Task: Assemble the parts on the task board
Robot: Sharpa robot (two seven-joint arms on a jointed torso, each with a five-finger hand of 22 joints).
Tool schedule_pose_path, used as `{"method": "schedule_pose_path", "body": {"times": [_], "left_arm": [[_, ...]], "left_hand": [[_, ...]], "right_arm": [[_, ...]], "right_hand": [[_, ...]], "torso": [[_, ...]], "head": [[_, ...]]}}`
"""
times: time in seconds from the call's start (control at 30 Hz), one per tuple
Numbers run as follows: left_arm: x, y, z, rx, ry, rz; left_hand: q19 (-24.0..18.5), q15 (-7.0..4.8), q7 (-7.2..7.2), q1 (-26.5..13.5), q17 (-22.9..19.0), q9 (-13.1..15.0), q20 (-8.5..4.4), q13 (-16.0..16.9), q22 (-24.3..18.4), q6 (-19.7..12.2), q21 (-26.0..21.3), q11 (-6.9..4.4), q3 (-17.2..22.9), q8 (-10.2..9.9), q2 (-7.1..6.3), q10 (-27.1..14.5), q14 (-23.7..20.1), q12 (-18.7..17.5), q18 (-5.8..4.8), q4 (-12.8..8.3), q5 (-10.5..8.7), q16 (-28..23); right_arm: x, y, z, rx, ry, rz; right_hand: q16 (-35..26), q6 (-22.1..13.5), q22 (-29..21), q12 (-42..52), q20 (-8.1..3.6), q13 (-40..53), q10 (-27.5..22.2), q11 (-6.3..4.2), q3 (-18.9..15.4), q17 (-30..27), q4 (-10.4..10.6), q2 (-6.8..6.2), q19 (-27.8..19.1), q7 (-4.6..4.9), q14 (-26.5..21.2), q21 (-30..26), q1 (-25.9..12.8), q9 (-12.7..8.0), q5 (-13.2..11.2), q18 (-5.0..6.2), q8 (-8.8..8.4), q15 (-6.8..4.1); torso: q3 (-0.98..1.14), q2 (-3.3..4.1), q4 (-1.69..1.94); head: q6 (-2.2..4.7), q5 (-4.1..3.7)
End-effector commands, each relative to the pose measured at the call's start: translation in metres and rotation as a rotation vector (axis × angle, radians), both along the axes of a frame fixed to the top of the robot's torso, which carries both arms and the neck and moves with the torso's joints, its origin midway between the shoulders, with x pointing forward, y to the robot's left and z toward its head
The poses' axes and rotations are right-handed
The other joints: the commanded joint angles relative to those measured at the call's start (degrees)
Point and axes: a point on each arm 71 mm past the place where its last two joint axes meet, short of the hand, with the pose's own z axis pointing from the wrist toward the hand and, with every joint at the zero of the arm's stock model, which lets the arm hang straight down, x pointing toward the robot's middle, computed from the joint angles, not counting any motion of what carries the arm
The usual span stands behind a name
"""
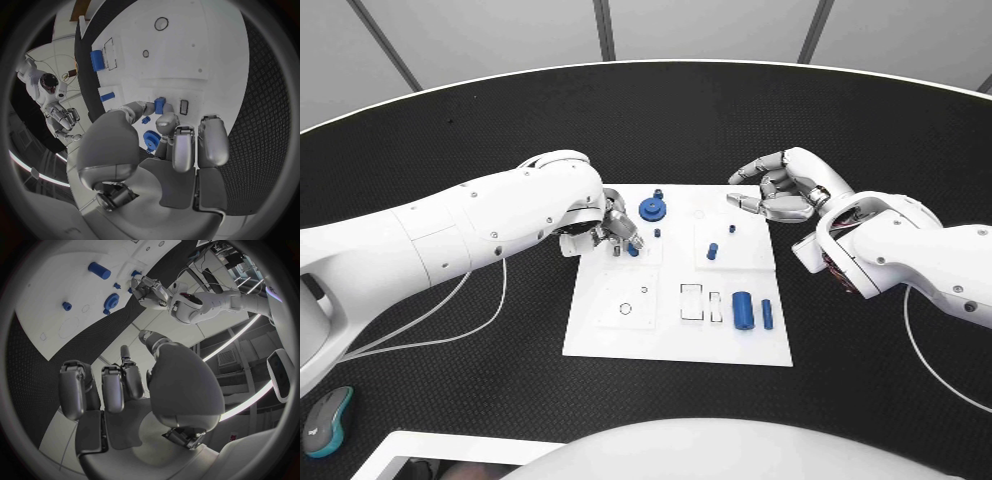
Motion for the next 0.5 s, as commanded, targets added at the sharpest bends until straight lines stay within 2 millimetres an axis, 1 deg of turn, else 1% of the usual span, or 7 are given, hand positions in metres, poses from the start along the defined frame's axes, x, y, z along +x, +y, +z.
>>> {"method": "schedule_pose_path", "body": {"times": [0.03,0.3,0.47,0.5], "left_arm": [[0.0001,-0.0004,-0.0003,0.003,0.001,0.002],[0.0002,-0.0024,-0.0022,0.006,0.007,0.0],[0.0002,-0.0033,-0.0042,0.011,0.014,-0.002],[0.0002,-0.0034,-0.0044,0.012,0.015,-0.002]], "left_hand": [[0.56,-0.46,-1.1,0.09,12.38,0.02,-0.04,-0.02,0.09,0.84,0.25,-0.36,6.56,0.16,0.59,0.37,5.31,0.08,-0.39,-7.08,0.36,0.31],[0.63,-0.53,-1.2,0.03,12.39,0.24,-0.09,-0.52,0.22,0.9,0.3,-0.44,6.36,0.3,0.77,0.39,5.31,-0.23,-0.42,-6.95,0.17,0.31],[0.62,-0.58,-1.29,-0.09,12.38,0.45,-0.14,-0.9,0.17,0.92,0.26,-0.51,6.13,0.4,0.95,0.41,5.31,-0.47,-0.41,-6.78,-0.14,0.3],[0.65,-0.64,-1.4,-0.21,12.38,0.66,-0.19,-1.04,0.23,0.96,0.27,-0.59,5.85,0.5,1.15,0.53,5.31,-0.51,-0.42,-6.58,-0.6,0.31]], "right_arm": [[-0.0001,0.0,0.0001,0.0,0.0,0.0],[-0.0007,-0.0003,0.0003,0.001,0.0,0.0],[-0.0011,-0.0005,0.0005,0.001,0.0,0.0],[-0.0011,-0.0005,0.0005,0.001,0.0,0.0]], "right_hand": [[-0.38,0.35,10.03,0.2,-0.52,7.11,0.24,-0.18,-0.03,11.76,0.21,0.39,3.18,-0.03,5.11,-0.33,0.15,0.06,0.32,0.43,0.36,-0.46],[-0.38,0.35,10.03,0.2,-0.52,7.11,0.24,-0.18,-0.03,11.76,0.21,0.39,3.18,-0.03,5.11,-0.33,0.15,0.06,0.32,0.43,0.36,-0.46],[-0.38,0.35,10.03,0.2,-0.52,7.11,0.24,-0.18,-0.03,11.76,0.21,0.39,3.18,-0.03,5.11,-0.33,0.15,0.06,0.32,0.43,0.36,-0.46],[-0.38,0.35,10.03,0.2,-0.52,7.11,0.24,-0.18,-0.03,11.76,0.21,0.39,3.18,-0.03,5.11,-0.33,0.15,0.06,0.32,0.43,0.36,-0.46]], "torso": [[0.0,0.01,-0.02],[-0.01,0.03,-0.03],[0.04,0.01,-0.06],[0.03,0.01,-0.07]], "head": [[-0.03,-0.04],[-0.11,-0.27],[-0.23,-0.4],[-0.23,-0.4]]}}
